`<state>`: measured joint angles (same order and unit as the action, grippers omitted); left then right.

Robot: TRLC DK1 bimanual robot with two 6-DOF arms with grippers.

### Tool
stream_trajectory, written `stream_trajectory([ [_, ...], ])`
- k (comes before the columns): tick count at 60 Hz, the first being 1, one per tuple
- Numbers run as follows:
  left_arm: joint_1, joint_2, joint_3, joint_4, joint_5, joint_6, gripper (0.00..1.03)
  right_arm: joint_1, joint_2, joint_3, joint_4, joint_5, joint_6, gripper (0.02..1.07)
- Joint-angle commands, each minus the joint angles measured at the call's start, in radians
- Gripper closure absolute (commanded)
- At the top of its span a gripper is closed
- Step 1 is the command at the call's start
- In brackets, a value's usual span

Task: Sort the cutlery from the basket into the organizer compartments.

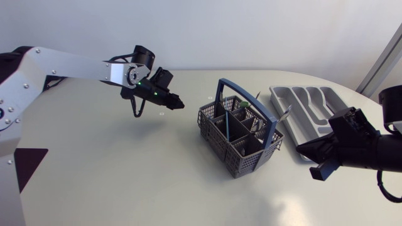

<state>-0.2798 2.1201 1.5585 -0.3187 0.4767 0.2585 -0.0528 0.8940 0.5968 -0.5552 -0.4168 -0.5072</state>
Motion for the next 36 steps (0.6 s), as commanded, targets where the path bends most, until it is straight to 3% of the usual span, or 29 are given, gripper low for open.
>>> stream_trajectory([
  [1,-0.016,0.069,0.066,-0.023,0.039,-0.011,0.97,-0.027,0.057,-0.042,0.015,-0.01,-0.044,1.01],
  [20,-0.048,0.167,0.232,-0.094,0.188,-0.031,0.97,-0.036,0.261,-0.023,0.175,-0.045,-0.007,1.01],
  [36,-0.071,0.161,0.212,-0.157,0.277,0.025,0.98,-0.022,0.442,0.083,0.271,-0.085,0.067,1.01],
])
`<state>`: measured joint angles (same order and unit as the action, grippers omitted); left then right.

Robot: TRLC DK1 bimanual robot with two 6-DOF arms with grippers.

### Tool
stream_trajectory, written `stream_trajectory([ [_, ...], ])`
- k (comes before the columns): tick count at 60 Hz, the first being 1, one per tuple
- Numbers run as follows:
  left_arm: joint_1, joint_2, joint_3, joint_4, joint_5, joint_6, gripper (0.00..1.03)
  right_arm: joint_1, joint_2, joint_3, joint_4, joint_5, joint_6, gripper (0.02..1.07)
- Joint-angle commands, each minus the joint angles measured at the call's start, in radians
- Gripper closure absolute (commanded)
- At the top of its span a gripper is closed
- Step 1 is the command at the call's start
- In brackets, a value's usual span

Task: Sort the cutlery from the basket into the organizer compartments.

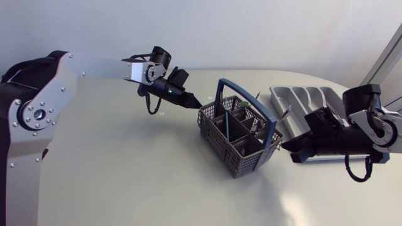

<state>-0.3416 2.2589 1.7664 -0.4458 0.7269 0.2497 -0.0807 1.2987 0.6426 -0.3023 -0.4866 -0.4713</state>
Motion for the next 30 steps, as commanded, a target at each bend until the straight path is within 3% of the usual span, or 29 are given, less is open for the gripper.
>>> stream_trajectory([
  [1,-0.011,0.022,0.002,-0.037,0.029,0.043,0.98,0.009,0.04,0.04,0.022,-0.017,0.036,1.01],
  [6,-0.008,-0.001,-0.028,-0.102,0.054,0.114,1.0,0.024,0.054,0.054,0.032,-0.018,0.056,1.01],
  [30,0.09,-0.205,-0.275,-0.154,0.124,0.255,1.0,0.164,0.143,0.157,0.063,-0.003,0.145,1.01],
])
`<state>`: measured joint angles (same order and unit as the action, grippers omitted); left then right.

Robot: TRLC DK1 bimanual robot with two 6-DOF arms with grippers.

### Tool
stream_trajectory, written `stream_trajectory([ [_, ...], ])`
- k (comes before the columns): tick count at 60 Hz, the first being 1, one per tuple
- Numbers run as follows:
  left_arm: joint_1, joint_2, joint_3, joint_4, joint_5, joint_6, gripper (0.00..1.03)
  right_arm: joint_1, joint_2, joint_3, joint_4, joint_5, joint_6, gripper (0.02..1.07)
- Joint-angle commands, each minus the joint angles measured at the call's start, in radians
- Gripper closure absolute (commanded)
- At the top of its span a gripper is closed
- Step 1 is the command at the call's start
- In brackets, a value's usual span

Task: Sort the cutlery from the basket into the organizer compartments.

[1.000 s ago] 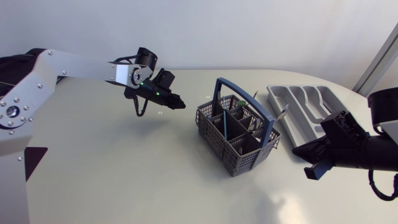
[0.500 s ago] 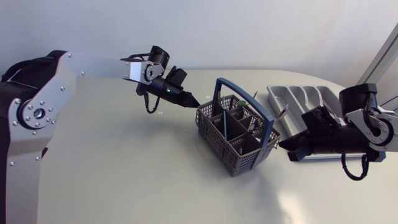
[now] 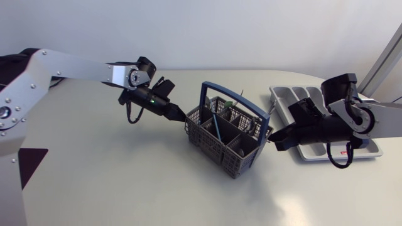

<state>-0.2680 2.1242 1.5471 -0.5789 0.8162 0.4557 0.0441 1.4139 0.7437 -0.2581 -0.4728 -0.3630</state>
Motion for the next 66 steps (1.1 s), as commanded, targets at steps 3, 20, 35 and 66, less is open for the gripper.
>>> stream_trajectory([
  [3,0.029,-0.093,-0.085,-0.024,0.035,0.063,1.0,0.056,0.045,0.079,0.016,-0.013,0.042,1.01],
  [20,0.112,-0.28,-0.332,-0.047,0.035,0.181,1.0,0.151,0.201,0.237,0.019,0.014,0.088,1.01],
  [35,0.17,-0.417,-0.493,-0.05,0.035,0.239,1.0,0.185,0.307,0.358,0.022,0.013,0.122,1.01],
  [66,0.168,-0.477,-0.542,-0.033,0.035,0.23,1.0,0.135,0.214,0.232,0.022,0.01,0.118,1.01],
])
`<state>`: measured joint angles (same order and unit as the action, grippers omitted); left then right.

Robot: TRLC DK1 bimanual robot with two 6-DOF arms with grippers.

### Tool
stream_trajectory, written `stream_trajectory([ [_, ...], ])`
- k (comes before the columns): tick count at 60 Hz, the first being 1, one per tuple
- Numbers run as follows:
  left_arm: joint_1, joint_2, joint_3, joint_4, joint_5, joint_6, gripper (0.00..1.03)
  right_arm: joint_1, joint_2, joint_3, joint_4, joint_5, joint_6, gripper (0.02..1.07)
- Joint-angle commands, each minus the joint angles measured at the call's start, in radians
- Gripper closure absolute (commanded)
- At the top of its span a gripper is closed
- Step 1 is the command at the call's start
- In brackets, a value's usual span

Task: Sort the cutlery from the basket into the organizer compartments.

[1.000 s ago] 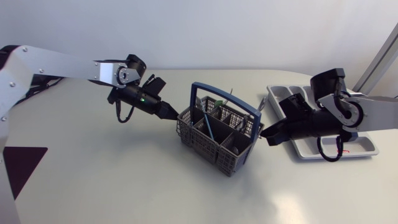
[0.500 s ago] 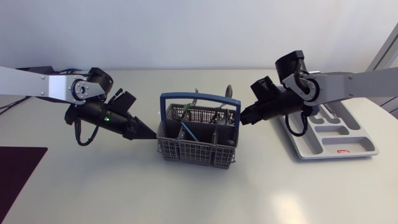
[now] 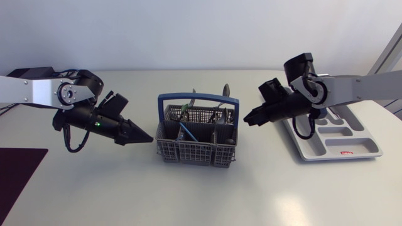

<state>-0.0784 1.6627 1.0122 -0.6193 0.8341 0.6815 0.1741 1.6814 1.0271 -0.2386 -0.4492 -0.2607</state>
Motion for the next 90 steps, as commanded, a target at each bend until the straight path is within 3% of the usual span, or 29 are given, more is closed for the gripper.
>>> stream_trajectory([
  [1,-0.024,-0.015,-0.006,0.009,0.017,0.003,1.0,0.007,-0.057,-0.056,0.002,-0.014,0.017,1.01],
  [14,-0.072,-0.023,-0.014,0.018,0.017,-0.022,1.0,0.038,-0.068,-0.064,0.004,-0.014,0.026,1.01],
  [35,-0.072,-0.035,-0.024,0.018,0.014,-0.033,1.0,0.057,-0.034,-0.042,0.027,-0.013,0.046,1.01],
  [45,-0.058,-0.047,-0.043,0.036,-0.039,-0.034,1.0,0.047,-0.086,-0.078,0.03,0.024,0.043,0.99],
  [54,-0.023,-0.139,-0.09,0.05,-0.09,-0.007,0.87,0.045,-0.213,-0.139,0.015,0.073,0.029,0.94],
  [67,-0.024,-0.389,-0.198,0.133,-0.13,0.012,0.7,0.061,-0.353,-0.202,-0.061,0.092,-0.008,0.71],
  [71,-0.066,-0.495,-0.267,0.213,-0.155,0.021,0.69,0.064,-0.385,-0.22,-0.08,0.092,-0.02,0.59],
  [77,-0.156,-0.595,-0.353,0.357,-0.262,0.001,0.67,0.071,-0.428,-0.236,-0.103,0.092,-0.026,0.51],
  [90,-0.362,-0.578,-0.382,0.477,-0.379,0.0,0.67,0.131,-0.494,-0.246,-0.157,0.109,-0.026,0.4],
])
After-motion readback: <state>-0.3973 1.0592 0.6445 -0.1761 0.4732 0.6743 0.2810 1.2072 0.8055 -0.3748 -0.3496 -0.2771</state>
